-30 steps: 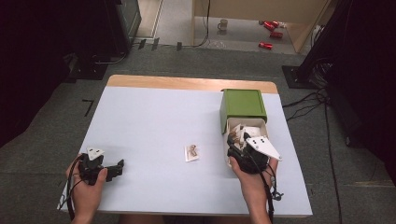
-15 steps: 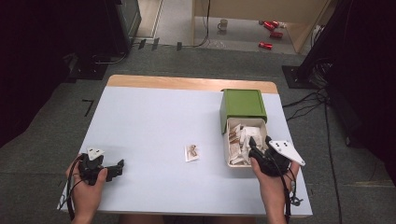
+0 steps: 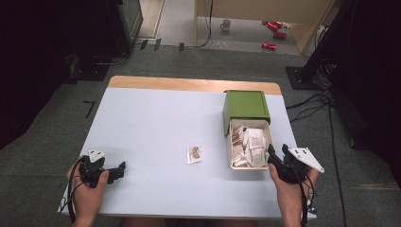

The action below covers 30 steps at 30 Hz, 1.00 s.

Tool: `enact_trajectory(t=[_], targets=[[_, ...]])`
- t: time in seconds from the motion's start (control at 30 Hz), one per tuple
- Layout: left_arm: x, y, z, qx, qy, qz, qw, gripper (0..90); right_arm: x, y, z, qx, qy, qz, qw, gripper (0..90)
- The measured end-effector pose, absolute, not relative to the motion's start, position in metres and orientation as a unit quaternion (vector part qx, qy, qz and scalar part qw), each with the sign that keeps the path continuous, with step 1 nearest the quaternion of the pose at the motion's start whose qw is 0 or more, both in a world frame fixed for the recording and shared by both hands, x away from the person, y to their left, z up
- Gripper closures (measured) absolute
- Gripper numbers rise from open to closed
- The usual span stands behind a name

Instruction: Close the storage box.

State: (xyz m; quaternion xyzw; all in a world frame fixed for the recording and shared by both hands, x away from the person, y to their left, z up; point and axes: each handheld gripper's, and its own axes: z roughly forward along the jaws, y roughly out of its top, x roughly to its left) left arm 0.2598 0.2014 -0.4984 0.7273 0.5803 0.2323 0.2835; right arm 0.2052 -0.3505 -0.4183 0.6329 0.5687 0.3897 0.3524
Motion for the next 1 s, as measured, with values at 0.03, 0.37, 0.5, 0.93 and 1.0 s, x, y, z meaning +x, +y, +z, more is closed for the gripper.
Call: enact_trajectory(t=[0.03,0.37,0.5,0.93,1.0], targets=[[0.26,0.201,-0.498,0.728,0.58,0.232,0.283,0.0,0.205,-0.352,-0.42,0.635,0.569,0.387,0.35,54.0],[0.26,0.201,-0.498,0.727,0.58,0.232,0.284,0.0,0.208,-0.359,-0.439,0.647,0.565,0.402,0.318,70.0],[0.26,0.201,-0.498,0.727,0.58,0.232,0.284,0.0,0.21,-0.356,-0.445,0.65,0.57,0.403,0.301,75.5],[0.26,0.201,-0.498,0.727,0.58,0.232,0.283,0.0,0.207,-0.352,-0.457,0.652,0.559,0.416,0.299,85.1],[0.26,0.201,-0.498,0.727,0.58,0.232,0.284,0.0,0.207,-0.35,-0.457,0.654,0.554,0.412,0.31,86.9]])
